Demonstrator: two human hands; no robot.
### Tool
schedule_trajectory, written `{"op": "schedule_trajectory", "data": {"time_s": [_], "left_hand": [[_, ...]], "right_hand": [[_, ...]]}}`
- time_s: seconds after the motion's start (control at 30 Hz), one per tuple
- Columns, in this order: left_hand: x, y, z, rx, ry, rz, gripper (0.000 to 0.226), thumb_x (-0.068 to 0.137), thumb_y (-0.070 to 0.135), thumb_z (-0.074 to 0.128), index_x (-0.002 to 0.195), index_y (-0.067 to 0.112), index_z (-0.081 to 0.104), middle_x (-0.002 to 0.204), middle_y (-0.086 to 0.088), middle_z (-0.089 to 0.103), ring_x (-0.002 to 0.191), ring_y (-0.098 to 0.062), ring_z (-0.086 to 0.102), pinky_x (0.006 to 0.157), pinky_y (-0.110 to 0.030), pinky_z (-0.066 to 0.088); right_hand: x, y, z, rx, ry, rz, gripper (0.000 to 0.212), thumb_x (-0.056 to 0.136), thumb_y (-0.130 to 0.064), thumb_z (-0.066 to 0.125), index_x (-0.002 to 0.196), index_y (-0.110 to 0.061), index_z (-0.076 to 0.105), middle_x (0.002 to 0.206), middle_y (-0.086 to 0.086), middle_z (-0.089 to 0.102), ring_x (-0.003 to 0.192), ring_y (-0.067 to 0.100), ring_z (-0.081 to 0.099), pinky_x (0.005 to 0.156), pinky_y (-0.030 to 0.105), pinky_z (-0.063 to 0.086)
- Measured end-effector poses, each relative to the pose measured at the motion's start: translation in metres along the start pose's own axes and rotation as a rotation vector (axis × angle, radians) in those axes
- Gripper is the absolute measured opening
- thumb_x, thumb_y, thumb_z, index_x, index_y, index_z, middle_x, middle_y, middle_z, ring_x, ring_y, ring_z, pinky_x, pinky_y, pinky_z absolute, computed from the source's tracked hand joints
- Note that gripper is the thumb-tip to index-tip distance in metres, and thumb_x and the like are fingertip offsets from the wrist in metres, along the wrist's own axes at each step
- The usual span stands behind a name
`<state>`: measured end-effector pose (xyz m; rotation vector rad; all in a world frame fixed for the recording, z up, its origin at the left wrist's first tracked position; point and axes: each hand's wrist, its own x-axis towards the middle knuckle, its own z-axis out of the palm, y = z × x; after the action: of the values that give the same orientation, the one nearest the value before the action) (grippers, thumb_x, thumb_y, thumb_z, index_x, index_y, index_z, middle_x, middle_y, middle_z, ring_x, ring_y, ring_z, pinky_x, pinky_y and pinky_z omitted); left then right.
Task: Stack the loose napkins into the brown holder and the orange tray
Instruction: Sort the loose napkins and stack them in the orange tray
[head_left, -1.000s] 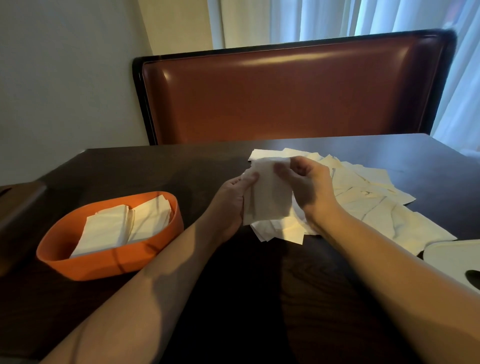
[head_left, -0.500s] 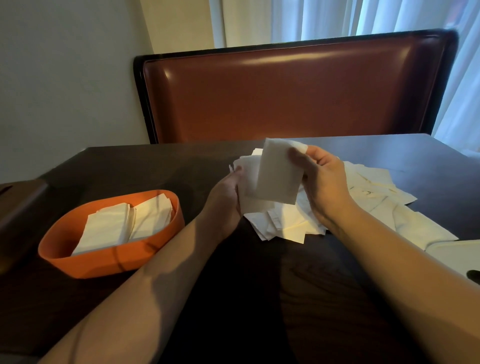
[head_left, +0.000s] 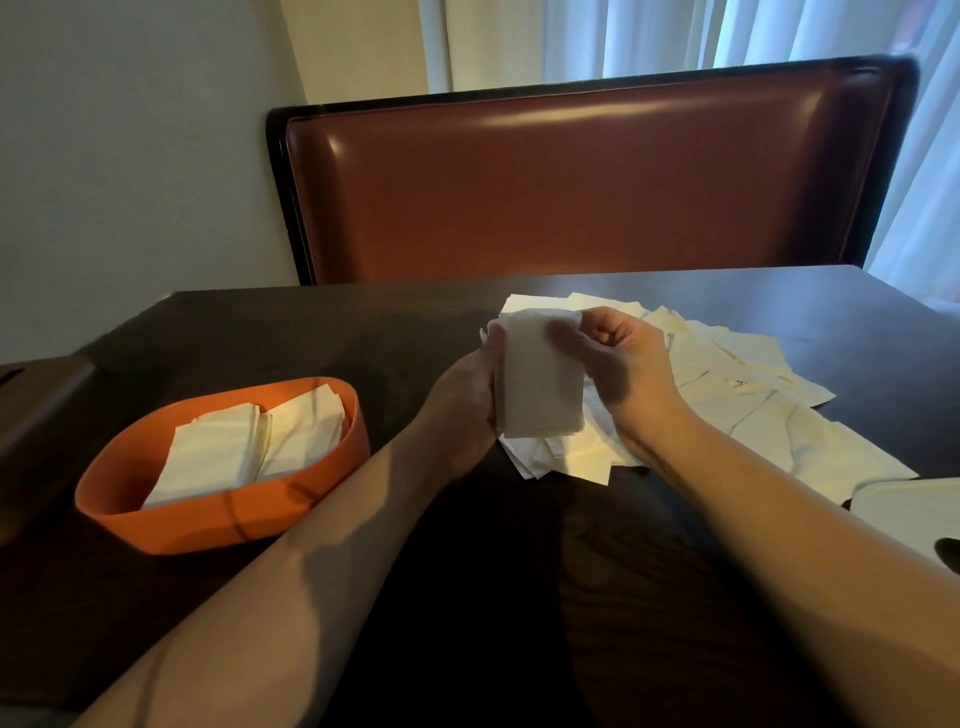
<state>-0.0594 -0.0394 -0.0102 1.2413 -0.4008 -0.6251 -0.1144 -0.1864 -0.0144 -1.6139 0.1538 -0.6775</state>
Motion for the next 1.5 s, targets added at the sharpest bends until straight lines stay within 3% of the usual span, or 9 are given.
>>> {"op": "schedule_trajectory", "data": {"time_s": [0.27, 0.53, 0.67, 0.8, 0.97, 1.1, 1.17, 1.37, 1.5], "left_hand": [[-0.001, 0.000, -0.001, -0.027, 0.002, 0.121, 0.022, 0.101, 0.026, 0.048, 0.109, 0.014, 0.065, 0.104, -0.006, 0.074, 0.096, -0.023, 0.069, 0.091, -0.051, 0.054], [0.003, 0.003, -0.011, -0.107, 0.129, 0.176, 0.020, 0.093, 0.004, 0.055, 0.108, 0.011, 0.066, 0.109, -0.011, 0.068, 0.106, -0.027, 0.063, 0.099, -0.044, 0.051], [0.003, -0.002, -0.010, 0.208, 0.201, 0.106, 0.030, 0.088, -0.004, 0.059, 0.113, 0.009, 0.067, 0.104, -0.007, 0.067, 0.093, -0.023, 0.065, 0.090, -0.043, 0.056], [0.006, -0.009, -0.010, 0.339, 0.222, 0.131, 0.024, 0.086, -0.004, 0.064, 0.104, 0.011, 0.069, 0.093, -0.006, 0.070, 0.082, -0.017, 0.067, 0.080, -0.038, 0.059], [0.008, -0.011, -0.014, 0.365, 0.226, 0.163, 0.019, 0.089, 0.004, 0.066, 0.107, 0.009, 0.070, 0.090, 0.000, 0.070, 0.072, -0.002, 0.067, 0.066, -0.022, 0.057], [0.010, -0.009, -0.015, 0.376, 0.252, 0.183, 0.018, 0.088, 0.002, 0.067, 0.105, 0.004, 0.069, 0.091, -0.005, 0.067, 0.078, -0.011, 0.066, 0.069, -0.027, 0.058], [0.007, -0.006, -0.015, 0.352, 0.200, 0.180, 0.013, 0.089, 0.015, 0.067, 0.100, 0.008, 0.069, 0.093, -0.009, 0.065, 0.084, -0.021, 0.062, 0.074, -0.040, 0.056], [-0.009, 0.010, -0.004, 0.110, -0.145, -0.140, 0.066, 0.095, 0.066, 0.023, 0.107, 0.015, 0.063, 0.091, -0.011, 0.066, 0.073, -0.022, 0.061, 0.052, -0.024, 0.043], [-0.015, 0.010, -0.005, -0.040, -0.379, -0.284, 0.070, 0.085, 0.068, 0.030, 0.118, 0.015, 0.060, 0.104, -0.013, 0.072, 0.094, -0.027, 0.069, 0.074, -0.039, 0.058]], "right_hand": [[0.000, -0.002, 0.007, 0.123, -0.124, 0.258, 0.076, 0.069, -0.047, 0.076, 0.128, -0.006, 0.053, 0.110, 0.011, 0.067, 0.099, 0.021, 0.067, 0.084, 0.040, 0.059], [0.006, -0.004, -0.007, -0.283, -0.114, -0.090, 0.014, 0.086, -0.015, 0.074, 0.094, -0.004, 0.069, 0.082, -0.002, 0.067, 0.072, 0.004, 0.060, 0.063, 0.012, 0.047], [0.009, -0.001, -0.022, -0.466, -0.227, -0.057, 0.035, 0.082, -0.034, 0.076, 0.108, -0.012, 0.067, 0.100, -0.001, 0.068, 0.092, 0.014, 0.062, 0.079, 0.025, 0.053], [0.006, 0.002, -0.025, -0.445, -0.410, 0.072, 0.051, 0.073, -0.039, 0.081, 0.118, -0.024, 0.061, 0.105, -0.008, 0.067, 0.093, 0.004, 0.062, 0.074, 0.016, 0.053], [0.014, 0.011, -0.032, -0.547, -0.285, 0.030, 0.025, 0.089, -0.025, 0.071, 0.105, -0.006, 0.069, 0.094, 0.015, 0.068, 0.088, 0.031, 0.062, 0.081, 0.042, 0.052], [0.013, 0.009, -0.032, -0.475, -0.192, -0.030, 0.029, 0.096, -0.021, 0.061, 0.086, 0.007, 0.061, 0.077, 0.017, 0.061, 0.068, 0.017, 0.056, 0.066, 0.024, 0.044], [0.013, 0.002, -0.032, -0.348, -0.142, -0.044, 0.022, 0.096, -0.020, 0.062, 0.091, 0.001, 0.067, 0.084, 0.013, 0.066, 0.073, 0.009, 0.058, 0.067, 0.021, 0.050], [0.009, -0.013, -0.031, 0.034, -0.268, 0.047, 0.021, 0.095, -0.016, 0.063, 0.114, -0.011, 0.070, 0.105, 0.006, 0.073, 0.100, 0.019, 0.067, 0.087, 0.030, 0.054], [0.004, -0.017, -0.023, -0.046, -0.295, -0.027, 0.024, 0.093, -0.019, 0.066, 0.114, -0.008, 0.066, 0.094, 0.004, 0.074, 0.085, 0.013, 0.069, 0.072, 0.019, 0.053]]}}
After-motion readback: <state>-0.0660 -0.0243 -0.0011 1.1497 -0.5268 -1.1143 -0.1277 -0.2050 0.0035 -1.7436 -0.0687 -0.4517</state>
